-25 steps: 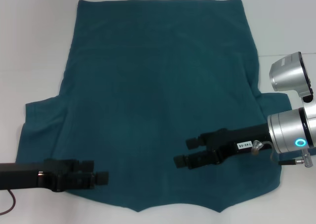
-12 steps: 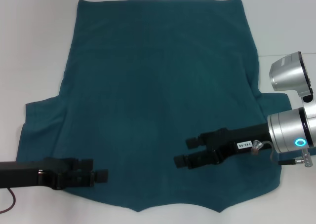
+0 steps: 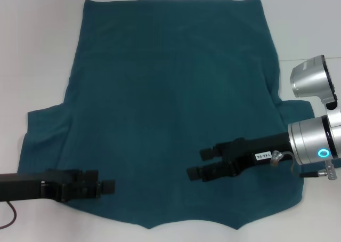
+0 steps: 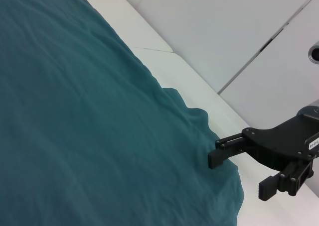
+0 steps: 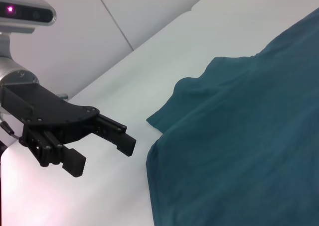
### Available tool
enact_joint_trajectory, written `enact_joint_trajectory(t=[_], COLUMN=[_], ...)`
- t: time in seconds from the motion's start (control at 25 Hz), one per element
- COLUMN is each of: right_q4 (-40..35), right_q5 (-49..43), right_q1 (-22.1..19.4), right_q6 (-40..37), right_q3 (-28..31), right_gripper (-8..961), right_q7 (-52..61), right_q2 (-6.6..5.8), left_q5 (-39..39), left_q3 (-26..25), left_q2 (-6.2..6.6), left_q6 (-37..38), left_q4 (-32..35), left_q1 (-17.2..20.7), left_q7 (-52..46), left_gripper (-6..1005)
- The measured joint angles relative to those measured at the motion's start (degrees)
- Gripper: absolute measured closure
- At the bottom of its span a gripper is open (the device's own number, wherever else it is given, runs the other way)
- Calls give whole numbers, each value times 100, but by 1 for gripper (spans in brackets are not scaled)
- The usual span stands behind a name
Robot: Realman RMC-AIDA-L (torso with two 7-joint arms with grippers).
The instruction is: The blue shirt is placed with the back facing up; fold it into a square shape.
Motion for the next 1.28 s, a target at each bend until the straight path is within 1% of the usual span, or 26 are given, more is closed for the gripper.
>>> enact_joint_trajectory(t=[0.36, 0.64, 0.8, 0.84, 0.88, 1.0, 1.04, 1.08, 1.28], right_q4=[3, -10, -61, -66, -68, -68, -60, -50, -12], right_q5=[2, 9, 18, 23, 25, 27, 29, 29, 21], right_q1=[16, 26, 95, 128, 157, 243, 269, 286, 319], right_q6=[-16, -17, -8, 13, 26, 100, 120, 130, 255], right_q3=[0, 51, 80, 112, 160, 321, 381, 428, 540], right_gripper=[50, 53, 54, 54, 55, 56, 56, 56, 58], right_q7=[12, 232, 731, 865, 1014, 1403, 1520, 1608, 2089], right_q2=[0, -13, -90, -121, -157, -259, -296, -329, -415], left_q5=[0, -46, -88, -88, -135, -141, -141, -142, -182], left_q3=[-32, -48, -56, -56, -105, -194, -313, -609, -1302], left_q2=[7, 9, 13, 13, 41, 67, 98, 145, 217], left_q6=[-13, -212, -349, -349, -536, -607, -657, -730, -965], left_q4=[-5, -5, 14, 14, 13, -23, -72, -158, -342], left_q1=[-10, -27, -40, -40, -55, -77, -102, -137, -143], left_q7=[-102, -537, -1023, -1023, -1468, -1662, -1789, -2036, -2650], left_gripper=[125, 124, 124, 124, 124, 125, 125, 125, 125])
